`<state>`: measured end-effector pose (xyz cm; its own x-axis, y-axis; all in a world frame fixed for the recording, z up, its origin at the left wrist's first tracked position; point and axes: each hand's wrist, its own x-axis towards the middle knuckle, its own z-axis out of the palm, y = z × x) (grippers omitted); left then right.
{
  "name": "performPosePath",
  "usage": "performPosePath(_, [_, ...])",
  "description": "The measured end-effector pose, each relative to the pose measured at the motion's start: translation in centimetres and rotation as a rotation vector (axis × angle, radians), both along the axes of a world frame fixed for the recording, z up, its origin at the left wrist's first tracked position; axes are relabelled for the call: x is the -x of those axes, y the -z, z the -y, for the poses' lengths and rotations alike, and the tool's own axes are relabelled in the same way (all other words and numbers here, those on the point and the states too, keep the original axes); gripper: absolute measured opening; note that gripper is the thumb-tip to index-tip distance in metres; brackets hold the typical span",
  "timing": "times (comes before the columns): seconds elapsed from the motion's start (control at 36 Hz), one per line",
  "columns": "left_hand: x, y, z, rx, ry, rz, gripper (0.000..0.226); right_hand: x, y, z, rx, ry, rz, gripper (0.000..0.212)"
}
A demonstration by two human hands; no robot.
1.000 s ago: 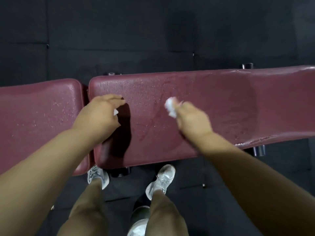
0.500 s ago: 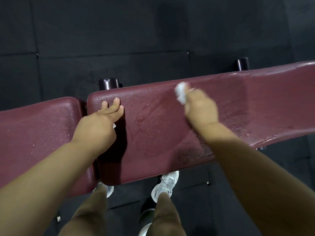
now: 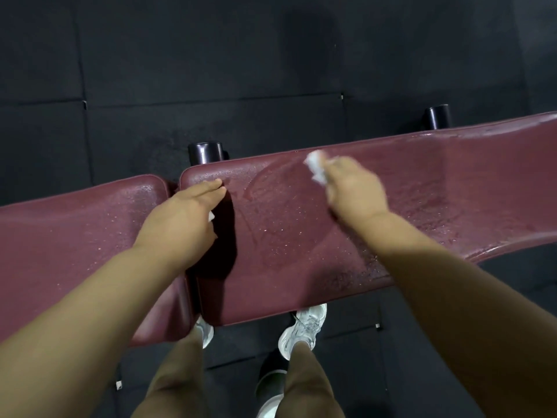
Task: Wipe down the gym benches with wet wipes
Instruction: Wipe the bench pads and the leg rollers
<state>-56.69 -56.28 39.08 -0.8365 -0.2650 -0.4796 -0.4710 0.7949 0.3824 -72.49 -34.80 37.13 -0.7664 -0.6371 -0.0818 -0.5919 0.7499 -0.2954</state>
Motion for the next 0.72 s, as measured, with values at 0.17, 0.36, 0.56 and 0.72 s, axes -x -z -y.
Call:
performPosePath(0.17, [-1.1, -0.4, 2.2, 0.030, -0.013, 0.100, 0.073, -0.1, 1.2, 3.1, -0.115, 0.696, 0.005, 0.031])
performPosePath(0.36, [-1.5, 0.0, 4.3, 0.006, 0.101, 0.072, 0.074, -8.2, 1.3, 10.5, -0.007, -0.321, 0.143, 0.050])
performPosePath(0.56, [-2.0, 0.7, 5.6, -0.052, 0.155, 0.003, 0.074, -1.1, 0.3, 5.9, -0.093, 0.385, 0.011, 0.033])
performPosePath(0.72, [-2.8, 2.0, 6.4, -0.090, 0.216, -0.064, 0.073, -10.1, 1.5, 11.2, -0.126, 0.339, 0.132, 0.023])
